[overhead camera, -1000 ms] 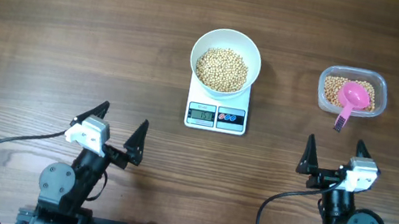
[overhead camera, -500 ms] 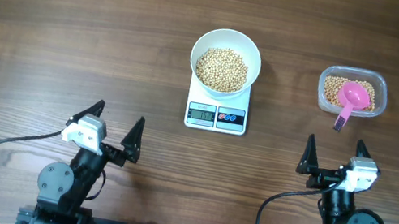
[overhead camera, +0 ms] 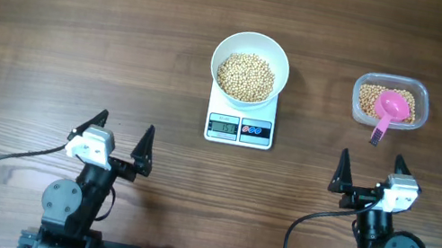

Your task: Scoop item into bowl and weigh 150g on scale

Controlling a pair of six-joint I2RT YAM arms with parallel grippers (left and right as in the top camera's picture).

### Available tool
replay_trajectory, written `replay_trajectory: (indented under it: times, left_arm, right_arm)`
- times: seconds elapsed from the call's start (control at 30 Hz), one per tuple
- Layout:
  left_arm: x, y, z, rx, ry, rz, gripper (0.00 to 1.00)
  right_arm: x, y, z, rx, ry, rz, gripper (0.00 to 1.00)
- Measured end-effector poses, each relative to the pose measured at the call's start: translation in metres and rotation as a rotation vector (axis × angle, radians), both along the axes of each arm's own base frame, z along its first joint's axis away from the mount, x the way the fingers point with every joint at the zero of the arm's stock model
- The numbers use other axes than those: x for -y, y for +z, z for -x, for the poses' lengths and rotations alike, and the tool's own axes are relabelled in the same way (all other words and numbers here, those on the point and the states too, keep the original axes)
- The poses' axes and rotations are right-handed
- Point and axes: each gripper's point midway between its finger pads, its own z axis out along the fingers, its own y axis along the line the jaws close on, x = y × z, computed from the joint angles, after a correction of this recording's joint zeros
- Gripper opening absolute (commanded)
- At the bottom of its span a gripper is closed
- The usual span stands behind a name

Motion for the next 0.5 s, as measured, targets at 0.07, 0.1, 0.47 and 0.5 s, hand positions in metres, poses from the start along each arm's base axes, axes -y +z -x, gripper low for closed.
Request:
replay_trajectory:
  times: [0.07,0.1,0.47,0.5]
  left_arm:
    - [-0.002,0.0,0.0,0.008,0.011,-0.042,1.0]
    - [-0.005,-0.001,-0.001,0.009,0.025,-0.061,1.0]
    - [-0.051,-0.003,-0.004,-0.001,0.232,-0.101,1.0]
    - [-0.052,-0.003,-0.004,-0.002,0.235,-0.101,1.0]
  right_arm:
    - [0.0,0.0,0.0,0.0,0.0,0.0,1.0]
    - [0.0,0.0,0.0,0.0,0.0,0.0,1.0]
    - [0.0,0.0,0.0,0.0,0.0,0.0,1.0]
    - [0.0,0.0,0.0,0.0,0.0,0.0,1.0]
